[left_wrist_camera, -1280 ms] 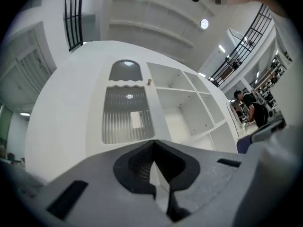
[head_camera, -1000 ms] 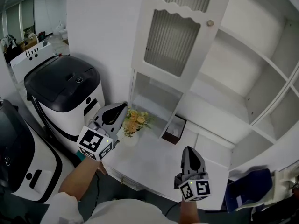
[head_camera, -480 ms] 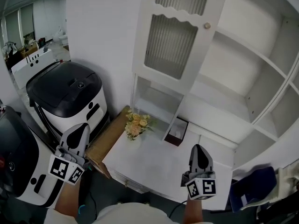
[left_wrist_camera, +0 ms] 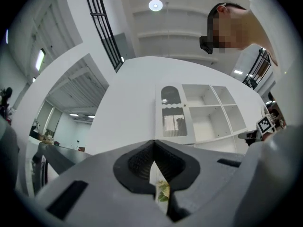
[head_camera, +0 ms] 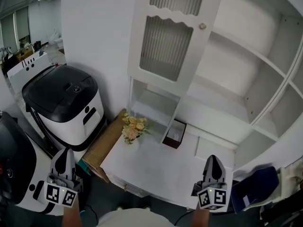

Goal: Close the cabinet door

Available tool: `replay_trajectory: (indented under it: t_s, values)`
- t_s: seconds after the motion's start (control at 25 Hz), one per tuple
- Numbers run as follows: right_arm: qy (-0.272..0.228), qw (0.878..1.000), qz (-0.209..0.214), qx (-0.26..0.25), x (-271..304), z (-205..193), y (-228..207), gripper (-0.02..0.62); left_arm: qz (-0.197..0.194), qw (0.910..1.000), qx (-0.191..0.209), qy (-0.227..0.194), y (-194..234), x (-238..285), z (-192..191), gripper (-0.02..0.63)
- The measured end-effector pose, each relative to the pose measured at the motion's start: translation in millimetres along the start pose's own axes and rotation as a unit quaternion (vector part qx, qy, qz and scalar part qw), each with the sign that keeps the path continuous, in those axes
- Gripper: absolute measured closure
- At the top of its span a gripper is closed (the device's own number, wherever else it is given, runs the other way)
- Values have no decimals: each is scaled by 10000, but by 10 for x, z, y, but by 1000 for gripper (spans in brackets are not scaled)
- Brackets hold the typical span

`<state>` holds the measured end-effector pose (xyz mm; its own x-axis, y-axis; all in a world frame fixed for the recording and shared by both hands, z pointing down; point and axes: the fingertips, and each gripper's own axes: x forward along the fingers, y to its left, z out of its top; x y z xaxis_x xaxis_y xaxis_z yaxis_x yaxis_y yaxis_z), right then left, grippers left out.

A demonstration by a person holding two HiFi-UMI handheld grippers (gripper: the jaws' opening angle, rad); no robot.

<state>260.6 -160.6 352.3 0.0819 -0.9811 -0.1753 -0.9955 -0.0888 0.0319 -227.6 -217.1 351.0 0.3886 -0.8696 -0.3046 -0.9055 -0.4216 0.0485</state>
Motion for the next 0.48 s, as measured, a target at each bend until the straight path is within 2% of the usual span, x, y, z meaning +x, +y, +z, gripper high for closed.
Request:
replay_trajectory:
  t_s: [0.16,0.48]
  values:
    - [80,9999,-107,24,-73,-26,-95,597,234,9996,-73,146,32,-198,-92,600]
    - [18,10000,-38,86,-65,36,-59,595,182,9998,38,65,-29,-202,5,600]
